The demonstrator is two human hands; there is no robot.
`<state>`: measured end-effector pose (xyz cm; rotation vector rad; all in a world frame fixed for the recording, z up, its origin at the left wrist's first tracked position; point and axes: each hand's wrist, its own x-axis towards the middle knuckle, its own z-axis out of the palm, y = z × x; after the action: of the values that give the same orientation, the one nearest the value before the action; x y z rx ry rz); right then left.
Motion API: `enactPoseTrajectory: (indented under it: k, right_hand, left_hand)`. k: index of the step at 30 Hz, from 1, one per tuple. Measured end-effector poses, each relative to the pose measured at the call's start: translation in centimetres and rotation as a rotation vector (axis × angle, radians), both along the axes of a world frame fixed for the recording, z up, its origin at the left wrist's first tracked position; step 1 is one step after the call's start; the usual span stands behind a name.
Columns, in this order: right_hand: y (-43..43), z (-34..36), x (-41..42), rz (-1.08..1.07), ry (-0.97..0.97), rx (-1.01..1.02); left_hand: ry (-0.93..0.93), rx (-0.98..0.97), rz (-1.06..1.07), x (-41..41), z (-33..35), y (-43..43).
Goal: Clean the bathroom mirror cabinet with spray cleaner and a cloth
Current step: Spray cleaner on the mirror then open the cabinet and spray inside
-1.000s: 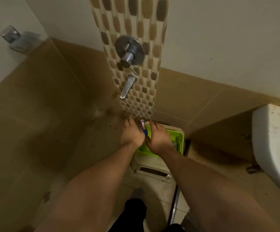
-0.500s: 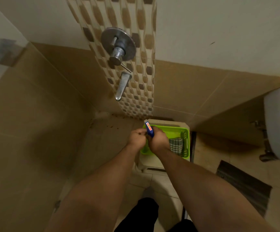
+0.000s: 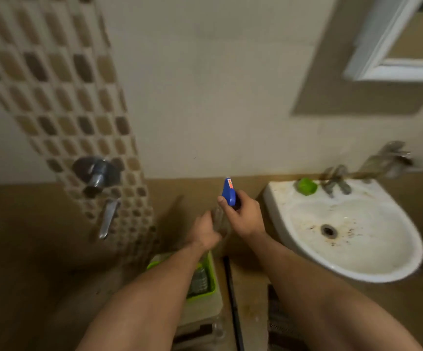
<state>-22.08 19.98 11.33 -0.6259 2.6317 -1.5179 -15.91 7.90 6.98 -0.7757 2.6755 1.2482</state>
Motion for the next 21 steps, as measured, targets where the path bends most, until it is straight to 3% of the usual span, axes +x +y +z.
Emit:
enactPoseTrajectory:
  k: [4,7,11,13,16,19,21]
  right_hand:
    - [5.8,6.8,-3.3,-0.157,0.121,-0.142]
    - [9.7,13.1,-5.7,-0.245,0.173,-0.311]
    - [15.0,21.8,-7.9,-0.279,0.278,-0.457]
    - [18.4,26.8,-9.1,-0.307,0.345,-0.526]
    - [22.3,33.6,-10.9,-0.338,0.424,-0.540]
    - [25.0,38.6,-11.8,-0.308,0.552,-0.487]
    - [26.1,41.6,-12.5,-0.278,0.622,-0.443]
  left_hand:
    - [0.227,-0.056,-0.107,-4.7,7.0,7.3]
    - [0.458,0.091,-0.172,-7.2,13.1,13.7]
    - [0.537,0.100,-0.274,-10.0,21.6,19.7]
    - [0.596,-0.009,-0.440,-11.2,26.9,21.9]
    - [0.587,-0.365,-0.594,-13.1,35.1,22.8]
    - [0.631,-0.831,-0.488,-14.7,41.8,22.5]
    - [0.678,-1.007,-0.375,-16.2,45.9,22.0]
